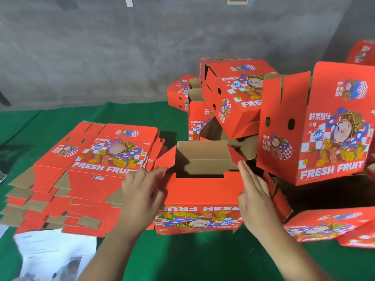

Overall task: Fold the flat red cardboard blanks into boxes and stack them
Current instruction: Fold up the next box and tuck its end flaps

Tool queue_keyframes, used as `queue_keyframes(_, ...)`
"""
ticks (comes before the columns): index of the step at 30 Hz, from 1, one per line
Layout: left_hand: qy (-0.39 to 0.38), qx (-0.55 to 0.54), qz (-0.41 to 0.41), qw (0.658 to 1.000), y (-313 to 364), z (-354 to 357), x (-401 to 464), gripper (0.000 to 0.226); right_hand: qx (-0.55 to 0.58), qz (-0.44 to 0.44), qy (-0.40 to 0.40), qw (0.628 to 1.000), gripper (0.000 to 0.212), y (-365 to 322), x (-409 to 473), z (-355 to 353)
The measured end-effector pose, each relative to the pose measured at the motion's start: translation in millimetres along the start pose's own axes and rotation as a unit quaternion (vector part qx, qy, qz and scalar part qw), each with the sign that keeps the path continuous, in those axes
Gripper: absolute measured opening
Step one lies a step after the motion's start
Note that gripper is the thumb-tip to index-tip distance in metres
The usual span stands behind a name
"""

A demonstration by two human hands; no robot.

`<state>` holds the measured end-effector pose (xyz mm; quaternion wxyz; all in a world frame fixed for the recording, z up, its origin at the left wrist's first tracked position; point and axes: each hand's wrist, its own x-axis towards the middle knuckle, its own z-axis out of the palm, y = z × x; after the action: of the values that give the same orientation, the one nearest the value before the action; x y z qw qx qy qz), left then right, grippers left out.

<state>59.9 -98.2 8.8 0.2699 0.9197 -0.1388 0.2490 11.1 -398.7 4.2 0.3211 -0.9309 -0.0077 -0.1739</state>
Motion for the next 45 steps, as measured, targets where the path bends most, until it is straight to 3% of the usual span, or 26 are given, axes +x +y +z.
queue_keyframes(5,-0.116,-0.105,0.007,0.988,2,-8,17,0.049,-0.004,-0.009,-0.005,1.000,0.086,2,-2,5)
queue_keyframes(9,-0.165,0.012,0.005,0.986,9,-2,43,0.080,-0.001,-0.008,-0.025,1.000,0.087,7,-1,4)
queue_keyframes(13,-0.207,0.088,-0.050,0.973,21,10,67,0.086,0.013,-0.023,-0.041,0.999,0.085,10,3,1)
queue_keyframes(18,-0.248,-0.085,-0.018,0.965,15,17,84,0.087,0.018,-0.012,-0.034,0.999,0.082,15,4,3)
queue_keyframes(23,-0.315,0.088,-0.045,0.944,5,20,92,0.087,0.014,-0.027,-0.028,0.999,0.067,14,0,7)
queue_keyframes(26,-0.309,0.018,-0.078,0.948,4,26,90,0.075,0.003,-0.030,-0.029,0.999,0.054,18,1,5)
queue_keyframes(29,-0.188,-0.048,-0.080,0.978,1,38,80,0.062,-0.008,-0.021,-0.037,0.999,0.055,19,4,4)
queue_keyframes(30,-0.151,-0.153,-0.133,0.967,0,38,78,0.055,-0.001,-0.015,-0.042,0.999,0.053,20,4,4)
queue_keyframes(32,-0.136,-0.366,-0.257,0.884,-1,36,76,0.050,0.031,-0.006,-0.057,0.998,0.049,20,9,3)
queue_keyframes(33,-0.136,-0.398,-0.278,0.864,-4,35,75,0.054,0.050,-0.004,-0.065,0.997,0.049,19,13,1)
queue_keyframes(36,-0.133,-0.293,-0.225,0.920,-7,34,74,0.051,0.096,0.041,-0.038,0.994,0.052,12,29,-5)
queue_keyframes(38,-0.162,-0.225,-0.187,0.943,-4,37,72,0.050,0.143,0.119,0.000,0.983,0.043,1,43,-7)
queue_keyframes(40,-0.203,-0.107,-0.123,0.966,-4,37,70,0.056,0.117,0.151,0.004,0.982,0.034,-4,51,-4)
queue_keyframes(41,-0.217,-0.068,-0.100,0.969,-5,36,69,0.062,0.069,0.151,-0.039,0.985,0.045,-6,52,-2)
queue_keyframes(43,-0.247,-0.020,-0.089,0.965,-7,34,68,0.093,-0.015,0.136,-0.139,0.981,0.088,-7,51,2)
queue_keyframes(45,-0.267,0.067,-0.104,0.956,-2,36,68,0.109,-0.075,0.128,-0.160,0.976,0.097,-11,51,6)
